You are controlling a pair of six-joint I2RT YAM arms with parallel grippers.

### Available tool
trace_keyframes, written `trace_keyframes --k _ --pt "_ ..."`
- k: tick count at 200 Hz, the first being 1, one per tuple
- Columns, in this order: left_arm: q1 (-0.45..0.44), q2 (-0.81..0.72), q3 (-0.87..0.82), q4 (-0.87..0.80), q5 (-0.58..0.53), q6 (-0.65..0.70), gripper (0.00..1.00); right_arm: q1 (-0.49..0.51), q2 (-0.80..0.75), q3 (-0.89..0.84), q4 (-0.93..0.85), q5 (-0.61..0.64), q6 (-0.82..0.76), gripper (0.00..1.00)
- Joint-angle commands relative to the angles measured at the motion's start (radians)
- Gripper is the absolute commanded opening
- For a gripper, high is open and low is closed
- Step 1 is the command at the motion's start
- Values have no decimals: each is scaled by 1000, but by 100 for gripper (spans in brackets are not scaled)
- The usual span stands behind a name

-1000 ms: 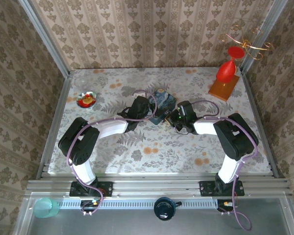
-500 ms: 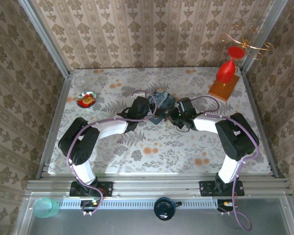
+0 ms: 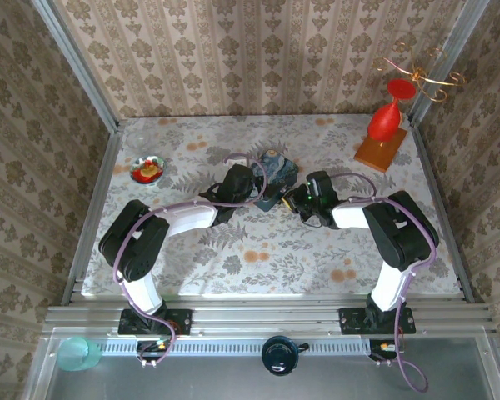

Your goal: Unlock a padlock with a key

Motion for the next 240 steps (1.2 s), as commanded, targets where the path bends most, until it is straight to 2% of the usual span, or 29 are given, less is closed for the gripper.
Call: trace_keyframes --k 1,13,38,68,141,181,240 --pt "5 29 -62 -201 -10 -47 76 -27 15 -32 83 26 101 0" --pt "5 29 -64 -199 -11 -48 76 -17 2 -19 42 29 77 0" --pt "7 33 -62 -200 -12 -48 76 19 -69 54 -258 132 -92 0" --pt "8 29 -67 -199 -17 -47 76 20 -78 81 -434 214 -189 0" --pt "9 30 -59 -202 -15 -40 76 35 -44 175 -561 296 -320 0" --pt "12 3 -62 -185 26 -27 76 40 -16 235 -556 224 -355 0" --pt "62 -157 -124 -234 22 11 77 144 19 284 -591 210 -413 0"
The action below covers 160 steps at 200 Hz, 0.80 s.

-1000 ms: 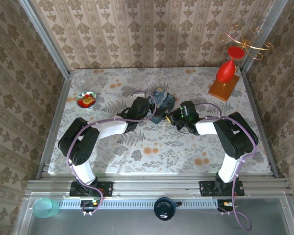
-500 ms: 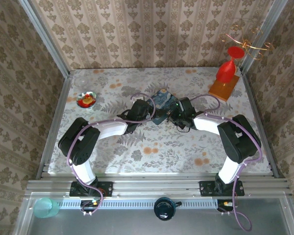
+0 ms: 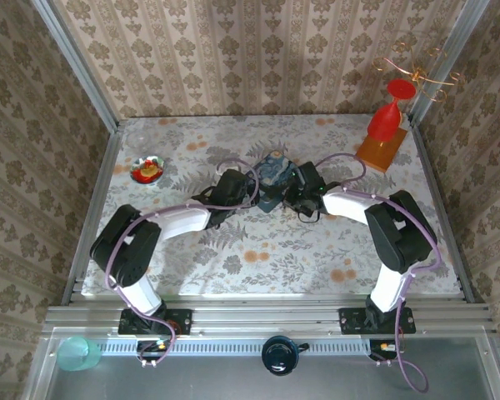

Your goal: Unlock a padlock with a key

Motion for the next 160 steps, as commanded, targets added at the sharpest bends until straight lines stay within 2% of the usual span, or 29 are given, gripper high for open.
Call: trace_keyframes --k 1,57,92,124,160 --pt "31 -73 -53 -105 -7 39 77 55 25 35 -39 7 -39 0" --pt "40 -303 -233 -153 -46 20 77 155 33 67 -61 15 -43 0" --pt "66 -429 -256 -229 -53 67 78 181 14 63 -87 30 -76 0" --pt "115 -399 -167 -267 13 180 81 184 12 50 -76 22 -85 0" --pt "126 -254 -8 -326 75 291 83 183 29 67 -75 14 -90 0"
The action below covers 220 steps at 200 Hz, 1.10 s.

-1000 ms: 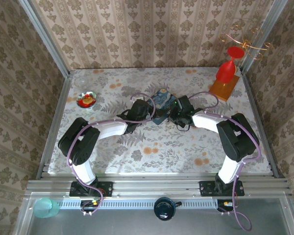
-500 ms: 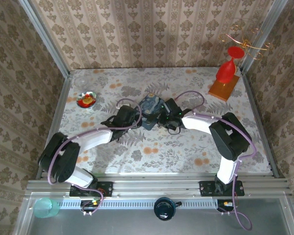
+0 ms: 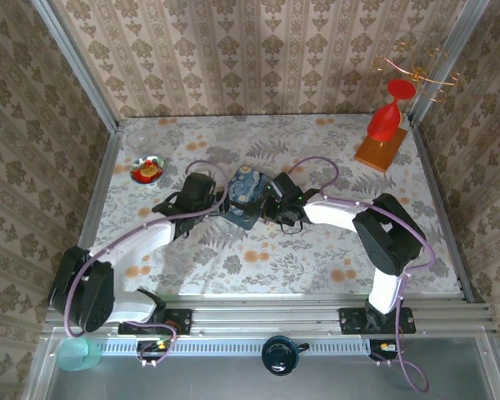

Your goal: Unlock a padlock with a key

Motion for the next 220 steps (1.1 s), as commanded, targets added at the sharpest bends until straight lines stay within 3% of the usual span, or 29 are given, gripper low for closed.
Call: trace_keyframes --k 1,63,103,220 --pt "5 75 95 -50 65 113 83 5 1 19 -27 1 -26 0" --pt "-41 337 296 -54 123 157 85 2 3 39 -17 8 -35 0" --pt "-46 433 293 -32 117 136 84 -4 -6 15 1 27 -31 0" --pt "-83 382 44 107 53 -16 82 -60 34 56 -38 9 64 0"
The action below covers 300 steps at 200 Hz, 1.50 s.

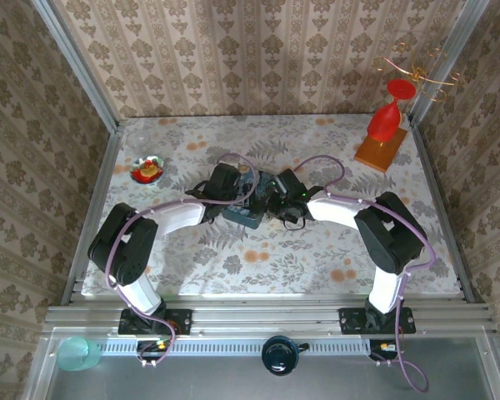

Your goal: Unlock a padlock with a key

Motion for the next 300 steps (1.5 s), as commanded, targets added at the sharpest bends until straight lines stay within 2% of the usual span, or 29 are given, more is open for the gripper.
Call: trace_keyframes --k 1,30,99,122,142,167,223,273,300 --pt "-19 36 -83 -146 -16 -41 82 -14 27 48 -38 12 11 0" --pt "-26 17 -101 -143 -32 -53 81 -38 38 54 -41 -1 14 0" --pt "-34 -16 -116 -146 -43 -91 81 -26 52 124 -148 27 -37 0" --pt "-38 -25 -119 -147 -83 -92 81 -10 56 139 -169 48 -53 0" --pt "-35 -32 -130 -141 -92 -106 81 1 64 129 -150 37 -33 0" --pt "-39 -33 -138 -131 -97 -121 81 -14 78 103 -59 -61 35 0" --pt "-38 -44 -152 -104 -108 -158 81 -48 48 -20 126 -105 182 0" --pt "-36 -42 -135 -120 -123 -160 81 -46 46 -25 93 -77 150 0" --pt "-27 -37 -141 -114 -119 -162 81 -24 12 -12 -9 9 65 0"
